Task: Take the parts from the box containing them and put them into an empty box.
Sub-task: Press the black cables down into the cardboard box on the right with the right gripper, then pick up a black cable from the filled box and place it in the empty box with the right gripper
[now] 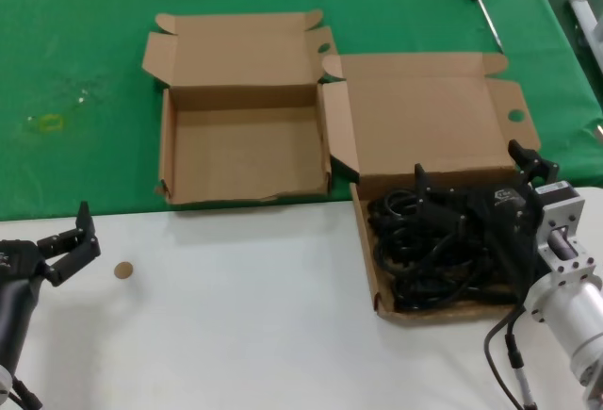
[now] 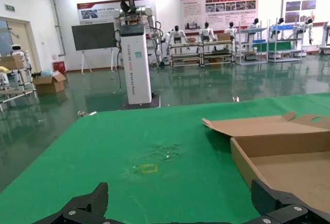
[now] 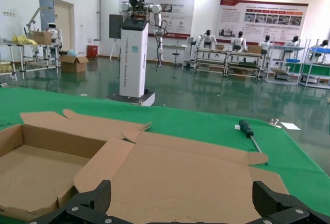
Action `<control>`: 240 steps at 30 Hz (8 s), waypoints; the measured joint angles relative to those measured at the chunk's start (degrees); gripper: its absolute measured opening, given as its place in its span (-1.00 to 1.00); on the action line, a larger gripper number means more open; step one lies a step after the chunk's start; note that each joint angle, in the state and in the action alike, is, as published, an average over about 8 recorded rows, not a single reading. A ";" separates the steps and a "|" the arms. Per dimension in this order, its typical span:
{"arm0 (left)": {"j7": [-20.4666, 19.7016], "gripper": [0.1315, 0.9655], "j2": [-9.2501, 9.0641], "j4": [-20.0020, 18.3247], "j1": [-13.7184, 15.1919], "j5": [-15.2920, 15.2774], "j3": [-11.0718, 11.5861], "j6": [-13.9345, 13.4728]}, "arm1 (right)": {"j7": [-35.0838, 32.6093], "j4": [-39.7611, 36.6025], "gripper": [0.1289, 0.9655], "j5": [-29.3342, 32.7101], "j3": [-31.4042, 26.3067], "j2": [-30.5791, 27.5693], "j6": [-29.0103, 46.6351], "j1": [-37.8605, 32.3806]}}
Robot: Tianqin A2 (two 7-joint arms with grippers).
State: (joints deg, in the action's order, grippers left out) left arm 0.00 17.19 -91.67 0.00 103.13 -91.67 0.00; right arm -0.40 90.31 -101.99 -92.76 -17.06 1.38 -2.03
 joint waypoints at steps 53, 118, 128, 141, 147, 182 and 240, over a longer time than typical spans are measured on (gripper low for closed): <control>0.00 -0.03 0.00 0.00 0.00 0.00 0.00 0.00 | 1.18 1.59 1.00 -2.25 -7.17 -14.74 -1.27 0.09; -0.03 -0.95 0.00 0.00 0.00 -0.03 0.00 0.00 | -26.84 -17.37 0.57 10.26 -16.60 -31.34 51.76 -29.30; -0.03 -0.95 0.00 0.00 0.00 -0.03 0.00 0.00 | -26.66 -17.29 0.05 10.66 -16.76 -31.42 52.21 -29.23; -0.03 -0.95 0.00 0.00 0.00 -0.02 0.00 0.00 | -25.75 -16.51 -0.59 10.83 -16.65 -31.86 52.63 -29.03; -0.02 -0.95 0.00 0.00 0.00 -0.02 0.00 0.00 | -25.02 -15.58 -0.67 10.66 -16.38 -32.61 53.03 -28.63; -0.02 -0.95 0.00 0.00 0.00 -0.02 0.00 0.00 | -11.22 -16.32 -0.81 16.53 -23.74 -19.12 56.68 -47.90; -0.02 -0.95 0.00 0.00 0.00 -0.02 0.00 0.00 | -22.46 -51.33 -0.52 25.74 -30.13 6.96 38.98 -60.64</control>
State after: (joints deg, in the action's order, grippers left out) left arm -0.02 17.19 -91.67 0.00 103.11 -91.68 0.00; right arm -22.87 38.98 -76.25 -122.89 -10.10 40.36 -62.66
